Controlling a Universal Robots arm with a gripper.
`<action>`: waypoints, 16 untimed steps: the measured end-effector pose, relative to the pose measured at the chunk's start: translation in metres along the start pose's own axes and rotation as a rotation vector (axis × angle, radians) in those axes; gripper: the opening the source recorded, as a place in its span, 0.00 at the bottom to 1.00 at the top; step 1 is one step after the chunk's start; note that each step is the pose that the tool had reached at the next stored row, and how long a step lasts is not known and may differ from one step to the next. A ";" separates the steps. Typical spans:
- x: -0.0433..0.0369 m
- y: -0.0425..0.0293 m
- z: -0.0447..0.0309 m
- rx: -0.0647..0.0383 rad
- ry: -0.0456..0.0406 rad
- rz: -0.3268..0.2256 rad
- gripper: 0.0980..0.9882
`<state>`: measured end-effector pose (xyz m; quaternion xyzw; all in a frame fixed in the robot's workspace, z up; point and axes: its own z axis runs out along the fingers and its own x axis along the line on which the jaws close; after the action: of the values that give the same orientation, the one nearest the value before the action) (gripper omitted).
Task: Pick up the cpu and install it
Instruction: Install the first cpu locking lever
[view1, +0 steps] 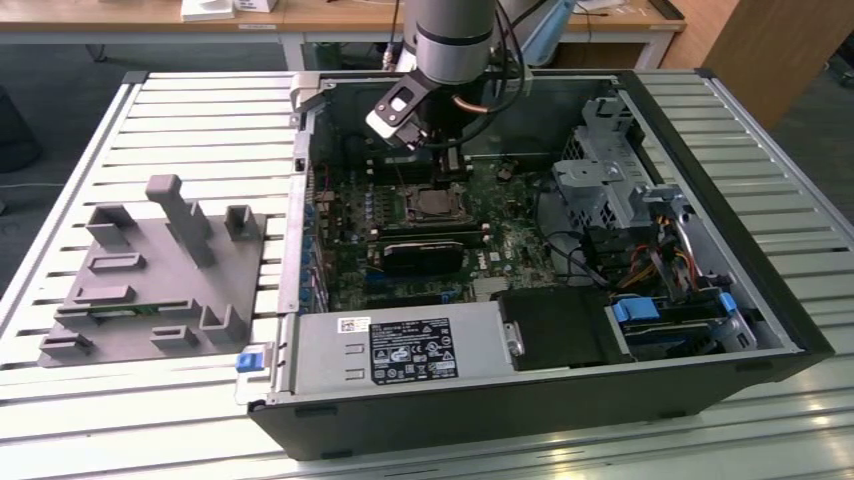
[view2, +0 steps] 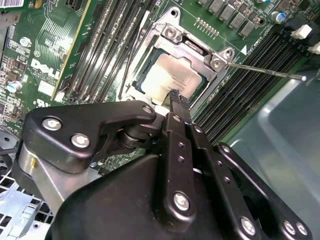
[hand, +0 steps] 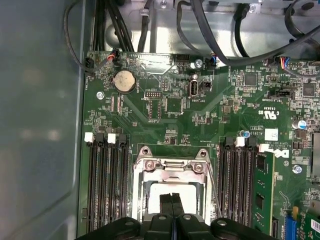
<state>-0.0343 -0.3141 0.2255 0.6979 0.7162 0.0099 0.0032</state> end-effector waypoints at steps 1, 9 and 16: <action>0.0000 0.0000 0.0000 0.000 0.0000 0.000 0.01; 0.0000 0.0000 -0.0029 0.000 0.0001 0.000 0.01; 0.0000 0.0001 -0.0089 0.000 0.0000 0.000 0.01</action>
<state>-0.0344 -0.3141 0.2344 0.6979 0.7162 0.0099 0.0031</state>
